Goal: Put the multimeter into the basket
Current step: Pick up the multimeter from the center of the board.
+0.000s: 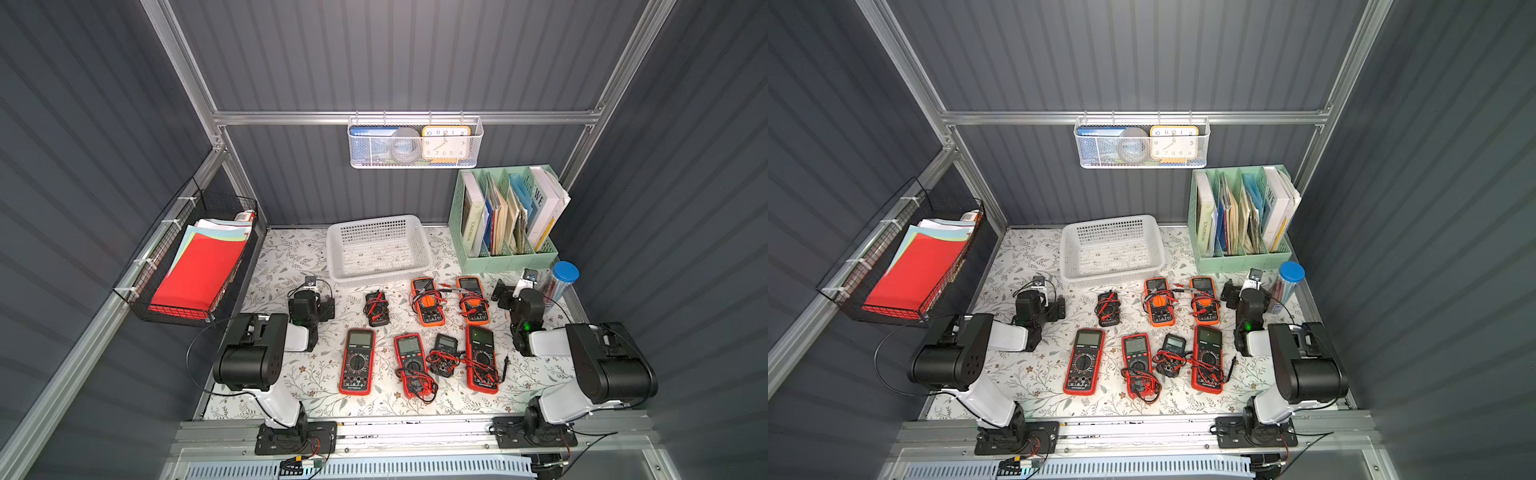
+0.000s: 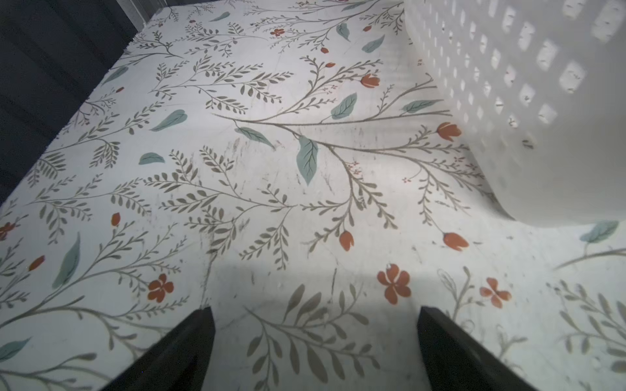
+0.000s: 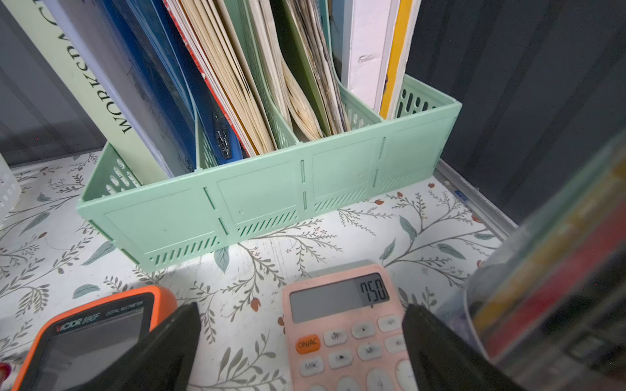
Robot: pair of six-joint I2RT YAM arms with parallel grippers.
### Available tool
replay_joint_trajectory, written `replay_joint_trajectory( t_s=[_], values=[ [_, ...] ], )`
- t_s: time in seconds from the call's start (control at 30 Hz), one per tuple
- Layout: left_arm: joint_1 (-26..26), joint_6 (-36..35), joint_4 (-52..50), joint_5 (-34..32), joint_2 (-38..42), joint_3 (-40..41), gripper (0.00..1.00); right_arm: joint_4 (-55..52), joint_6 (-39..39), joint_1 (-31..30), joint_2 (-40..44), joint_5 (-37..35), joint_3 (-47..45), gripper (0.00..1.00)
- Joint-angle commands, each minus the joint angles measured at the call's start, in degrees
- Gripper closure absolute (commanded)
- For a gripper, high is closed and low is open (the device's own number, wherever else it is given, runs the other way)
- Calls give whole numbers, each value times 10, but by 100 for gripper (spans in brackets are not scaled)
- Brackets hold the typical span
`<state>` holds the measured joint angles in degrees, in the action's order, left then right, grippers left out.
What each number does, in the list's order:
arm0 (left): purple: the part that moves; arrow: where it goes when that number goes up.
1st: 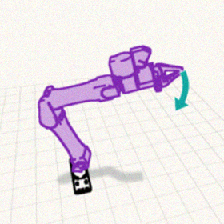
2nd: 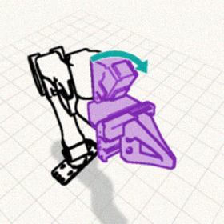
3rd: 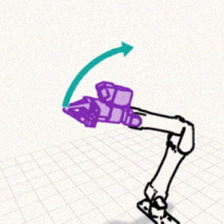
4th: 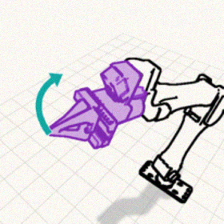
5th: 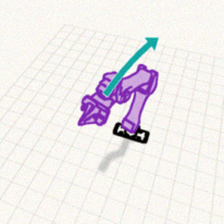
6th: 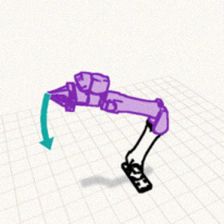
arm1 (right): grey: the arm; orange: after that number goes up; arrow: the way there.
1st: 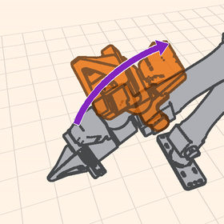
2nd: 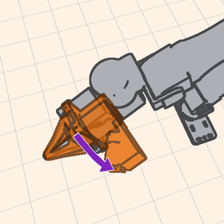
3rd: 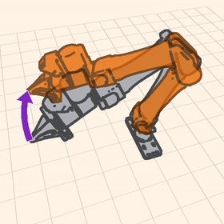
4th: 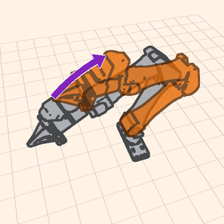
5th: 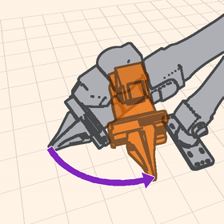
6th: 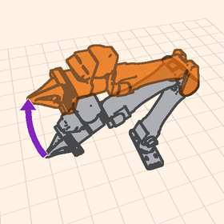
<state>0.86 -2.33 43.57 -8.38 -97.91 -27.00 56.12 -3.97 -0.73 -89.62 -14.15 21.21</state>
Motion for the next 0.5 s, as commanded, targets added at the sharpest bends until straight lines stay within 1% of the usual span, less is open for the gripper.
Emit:
replay_joint_trajectory(
  t_s=[0.0,0.1,0.47],
  values=[
    [-2,-8,-1,-5,-7,2,1,9,2,-1,-4,2,-5,1],
    [-1,-8,-8,10,-6,2,1,9,2,-1,-4,2,-5,1],
    [-2,0,-14,18,-6,-1,1,-2,-4,1,-3,4,0,1]
  ],
)
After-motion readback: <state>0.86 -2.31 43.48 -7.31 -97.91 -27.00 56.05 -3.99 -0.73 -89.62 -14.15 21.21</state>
